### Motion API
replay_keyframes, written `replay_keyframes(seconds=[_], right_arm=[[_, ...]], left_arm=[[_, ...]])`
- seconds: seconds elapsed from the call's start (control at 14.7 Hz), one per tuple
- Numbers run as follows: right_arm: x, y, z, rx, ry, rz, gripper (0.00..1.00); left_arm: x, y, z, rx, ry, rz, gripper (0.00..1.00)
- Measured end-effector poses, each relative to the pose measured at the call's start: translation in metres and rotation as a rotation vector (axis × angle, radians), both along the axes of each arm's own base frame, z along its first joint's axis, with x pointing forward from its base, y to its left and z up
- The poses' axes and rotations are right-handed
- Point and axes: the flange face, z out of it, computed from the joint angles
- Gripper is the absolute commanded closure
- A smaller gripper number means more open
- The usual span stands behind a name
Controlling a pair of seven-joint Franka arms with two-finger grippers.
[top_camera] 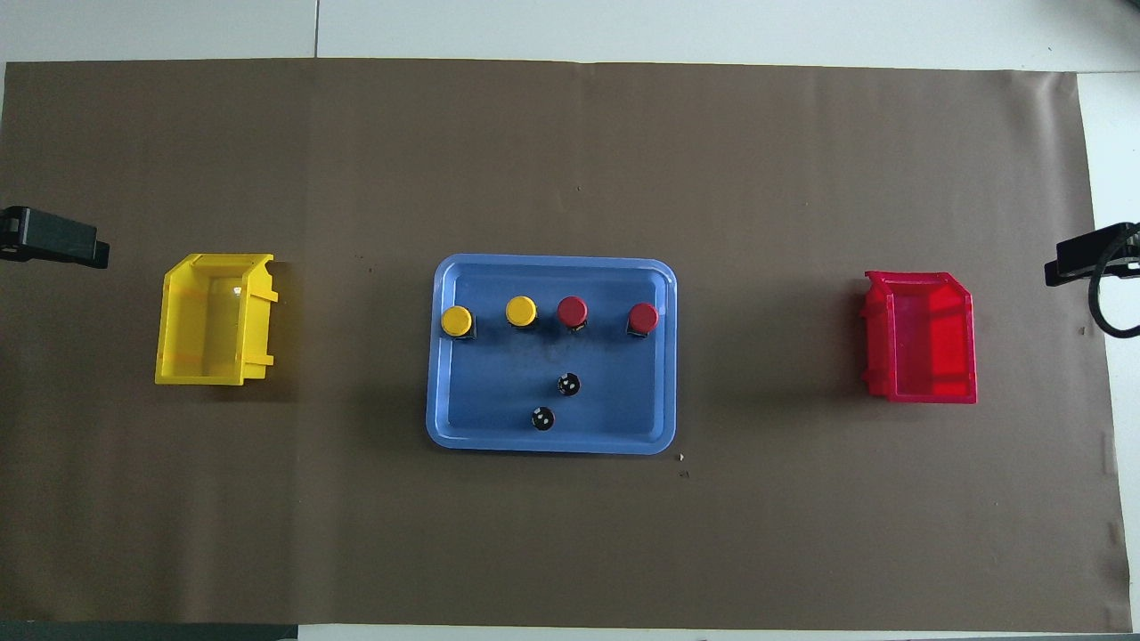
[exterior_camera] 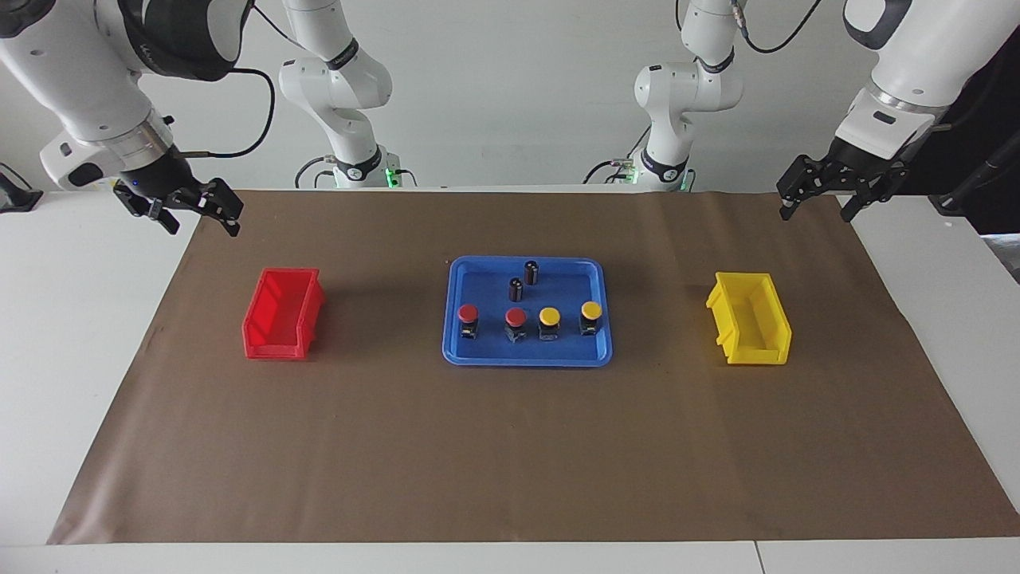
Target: Sort red and yellow buttons by color
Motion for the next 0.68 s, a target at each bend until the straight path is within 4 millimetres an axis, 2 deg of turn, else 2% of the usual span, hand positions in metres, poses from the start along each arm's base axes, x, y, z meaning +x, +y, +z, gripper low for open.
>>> replay_keyframes(seconds=[0.48,0.68], right_arm=[[0.001,0.008,0.000,0.000,0.001,0.015,0.00],[0.006,0.027,0.003,-0.002,-0.015,0.048,0.00]], left_arm=[[0.000,0.000,0.000,0.000,0.000,0.000,0.00],[0.000,0.000,0.000,0.000,0.000,0.000,0.00]])
